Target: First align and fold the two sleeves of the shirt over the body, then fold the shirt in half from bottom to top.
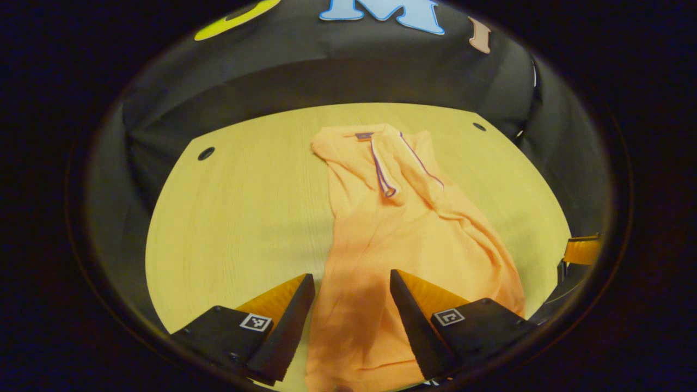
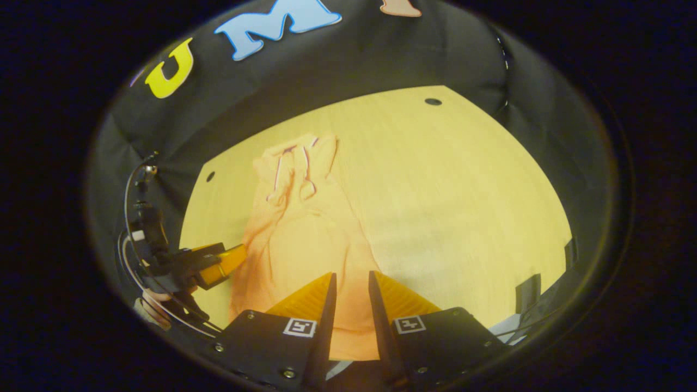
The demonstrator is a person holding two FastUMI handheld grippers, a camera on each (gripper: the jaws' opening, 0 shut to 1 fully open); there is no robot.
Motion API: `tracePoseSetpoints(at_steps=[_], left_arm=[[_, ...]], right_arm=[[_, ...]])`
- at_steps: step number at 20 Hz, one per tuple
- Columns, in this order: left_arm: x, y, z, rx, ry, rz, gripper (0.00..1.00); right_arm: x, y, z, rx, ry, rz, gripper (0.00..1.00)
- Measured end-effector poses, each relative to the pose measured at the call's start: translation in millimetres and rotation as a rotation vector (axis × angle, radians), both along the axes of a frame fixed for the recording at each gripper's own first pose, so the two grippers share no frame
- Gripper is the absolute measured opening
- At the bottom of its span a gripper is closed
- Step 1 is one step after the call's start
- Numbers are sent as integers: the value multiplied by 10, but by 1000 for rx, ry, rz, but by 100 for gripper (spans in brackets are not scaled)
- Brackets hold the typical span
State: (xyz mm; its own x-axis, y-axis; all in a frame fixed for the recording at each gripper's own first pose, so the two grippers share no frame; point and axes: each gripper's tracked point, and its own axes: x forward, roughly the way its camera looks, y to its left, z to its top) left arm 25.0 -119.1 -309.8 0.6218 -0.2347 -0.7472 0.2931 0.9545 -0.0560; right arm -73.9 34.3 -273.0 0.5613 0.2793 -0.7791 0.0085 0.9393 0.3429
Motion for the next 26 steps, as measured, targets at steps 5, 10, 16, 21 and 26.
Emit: tracePoseSetpoints(at_steps=[5,10,16,21,26], left_arm=[[-677,285,-279,17,122,29,88],[-1285,431,-541,22,256,66,96],[-1539,464,-765,88,333,71,93],[-1511,428,-794,118,359,74,92],[-1467,395,-825,123,397,85,92]], right_arm=[[12,161,-153,-8,171,84,52],[1,113,-189,-59,287,138,91],[-52,160,-270,-217,359,231,96],[-86,143,-366,-265,377,244,95],[-77,148,-384,-293,428,242,98]])
